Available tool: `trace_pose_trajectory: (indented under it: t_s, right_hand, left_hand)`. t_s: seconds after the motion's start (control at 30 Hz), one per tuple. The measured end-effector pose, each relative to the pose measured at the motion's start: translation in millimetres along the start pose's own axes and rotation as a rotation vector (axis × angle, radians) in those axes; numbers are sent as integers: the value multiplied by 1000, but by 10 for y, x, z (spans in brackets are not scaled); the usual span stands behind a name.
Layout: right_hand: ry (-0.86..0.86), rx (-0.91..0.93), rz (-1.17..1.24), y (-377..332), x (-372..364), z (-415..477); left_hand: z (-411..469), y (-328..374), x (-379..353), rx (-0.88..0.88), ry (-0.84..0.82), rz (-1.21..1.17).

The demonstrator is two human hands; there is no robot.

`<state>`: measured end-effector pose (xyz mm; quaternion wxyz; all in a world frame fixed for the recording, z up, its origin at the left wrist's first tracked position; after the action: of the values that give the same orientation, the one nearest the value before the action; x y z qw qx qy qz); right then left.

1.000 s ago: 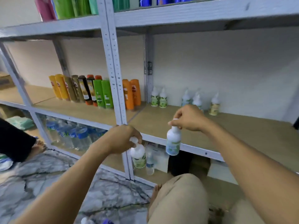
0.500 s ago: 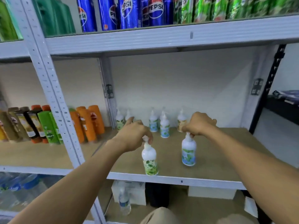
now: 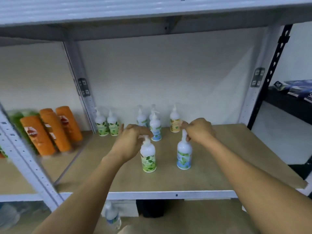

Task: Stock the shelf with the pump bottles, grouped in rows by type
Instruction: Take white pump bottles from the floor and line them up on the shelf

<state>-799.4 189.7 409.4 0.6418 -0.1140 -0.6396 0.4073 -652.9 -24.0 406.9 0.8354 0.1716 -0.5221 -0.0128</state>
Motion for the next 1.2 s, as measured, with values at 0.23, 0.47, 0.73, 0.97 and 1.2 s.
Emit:
trace_pose_trajectory:
  t_s: [0.23,0.47,0.73,0.97,1.2]
  right_hand:
    - [290,-44,583,558,-295,-309]
    - [136,27,772,870,-842,-555]
    - [92,145,501,920,-984,-389]
    - [214,120,420,1141,-934,-72]
    - [214,106,461,1241,-967,60]
  left_hand:
    - [-551,-180,-372,341,211,-570]
    - [-757,-412,-1088,626,65,-934]
    - [-605,-426,-1319,615,20,-862]
    - [-358,-558,-1417,608,78,-823]
    - [-224,-594,-1439,588,105,-737]
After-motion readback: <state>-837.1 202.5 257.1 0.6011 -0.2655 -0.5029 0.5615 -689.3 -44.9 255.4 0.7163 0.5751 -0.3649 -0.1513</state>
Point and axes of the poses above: each hand's wrist, its own z-axis towards the middle knuckle, its own x-axis out of the back of the hand, y = z × x, the point moved 7 cm from there along z, towards the middle knuckle, and after that the axes turned 7 degrees about x, right-handed, at the moved point
